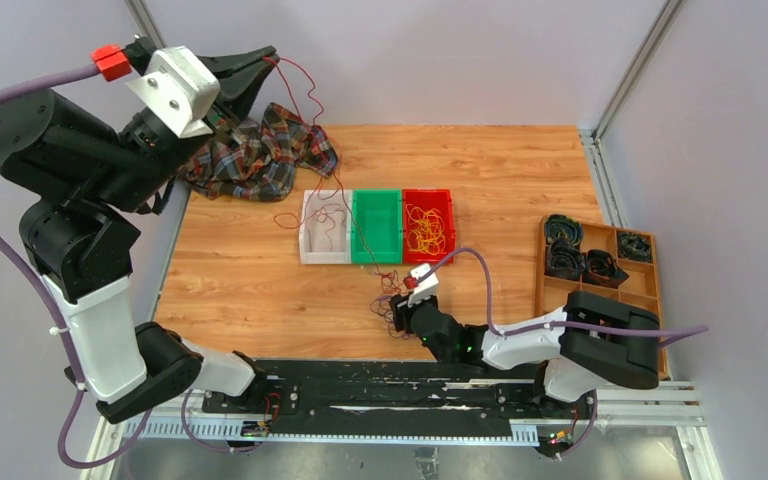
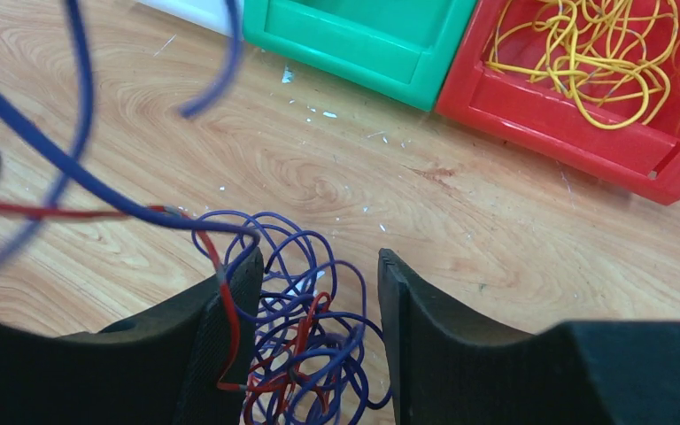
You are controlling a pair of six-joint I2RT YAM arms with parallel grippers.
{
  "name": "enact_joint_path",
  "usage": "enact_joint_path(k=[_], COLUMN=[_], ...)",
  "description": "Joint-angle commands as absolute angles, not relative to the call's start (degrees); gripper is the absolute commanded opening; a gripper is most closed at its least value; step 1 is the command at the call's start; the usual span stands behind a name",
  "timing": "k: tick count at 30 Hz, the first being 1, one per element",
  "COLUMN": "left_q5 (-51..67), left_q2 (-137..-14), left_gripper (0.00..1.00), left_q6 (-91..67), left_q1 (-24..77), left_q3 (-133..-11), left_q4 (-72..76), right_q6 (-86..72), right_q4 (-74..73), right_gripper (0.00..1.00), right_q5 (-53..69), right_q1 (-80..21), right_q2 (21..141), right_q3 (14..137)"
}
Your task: Untangle the cables
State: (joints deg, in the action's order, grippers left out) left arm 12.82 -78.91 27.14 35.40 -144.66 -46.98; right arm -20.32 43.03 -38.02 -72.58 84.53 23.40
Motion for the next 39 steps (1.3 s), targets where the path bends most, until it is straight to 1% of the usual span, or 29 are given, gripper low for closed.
enact_joint_path(k=[1, 3, 5, 8, 9, 11, 12, 14, 15, 18, 23, 28, 35, 36, 39], left_q5=[8.6, 5.9, 5.7, 5.3, 4.6, 2.3, 0.9, -1.6, -2.6, -4.6, -3.9, -8.7, -12.5, -11.6, -7.8], left_q2=[-78.9, -77.9, -76.8, -77.6, -77.8, -77.4, -77.1, -76.7, -76.8, -78.1, -79.7, -80.4, -83.4, -82.8, -78.3], left_gripper=[0.00, 0.00, 0.00, 0.00, 0.00, 0.00, 0.00, 0.00, 0.00, 0.00, 0.00, 0.00, 0.00, 0.00, 0.00], left_q6=[25.9, 24.9, 25.1, 25.5, 25.7, 25.9, 26.3, 27.5, 28.4, 31.2, 33.9, 35.4, 38.3, 38.2, 36.7], left_q1=[35.8, 35.8, 35.8, 35.8, 35.8, 35.8, 35.8, 35.8, 35.8, 35.8, 35.8, 35.8, 35.8, 35.8, 35.8], left_q3=[-144.8, -142.6, -140.6, -142.1, -142.4, -141.7, -141.1, -140.2, -140.3, -142.6, -145.1, -145.1, -150.1, -149.0, -140.5], left_q4=[-37.6, -33.0, -29.2, -28.5, -27.8, -24.3, -22.0, -17.7, -15.9, -12.7, -9.8, -1.0, 5.0, 4.4, 1.7], right_q6=[-23.3, -24.0, -24.9, -25.9, -26.2, -26.6, -26.9, -28.0, -29.2, -32.1, -35.1, -37.6, -42.1, -42.2, -40.7], right_q4=[43.2, 43.1, 43.1, 42.4, 42.1, 41.8, 41.6, 40.5, 39.6, 38.1, 37.4, 36.4, 36.2, 36.3, 35.6], right_gripper=[0.51, 0.51, 0.50, 0.47, 0.44, 0.34, 0.25, 0.05, 0.01, 0.01, 0.01, 0.01, 0.01, 0.01, 0.01], right_q5=[-40.7, -40.9, -41.1, -40.9, -40.9, -40.7, -40.6, -40.5, -40.6, -41.0, -41.9, -42.8, -44.3, -44.2, -44.0], right_q1=[-73.6, -73.7, -73.7, -73.7, -73.7, -73.6, -73.7, -73.7, -73.7, -73.7, -73.8, -73.8, -73.9, -73.9, -74.4], right_q2=[83.2, 83.5, 83.7, 83.6, 83.5, 83.5, 83.5, 83.4, 83.3, 83.2, 83.3, 83.9, 85.5, 85.7, 84.8], right_q3=[22.0, 21.2, 20.6, 20.2, 20.0, 19.7, 19.4, 18.8, 18.5, 17.0, 15.4, 14.4, 11.5, 11.3, 12.0])
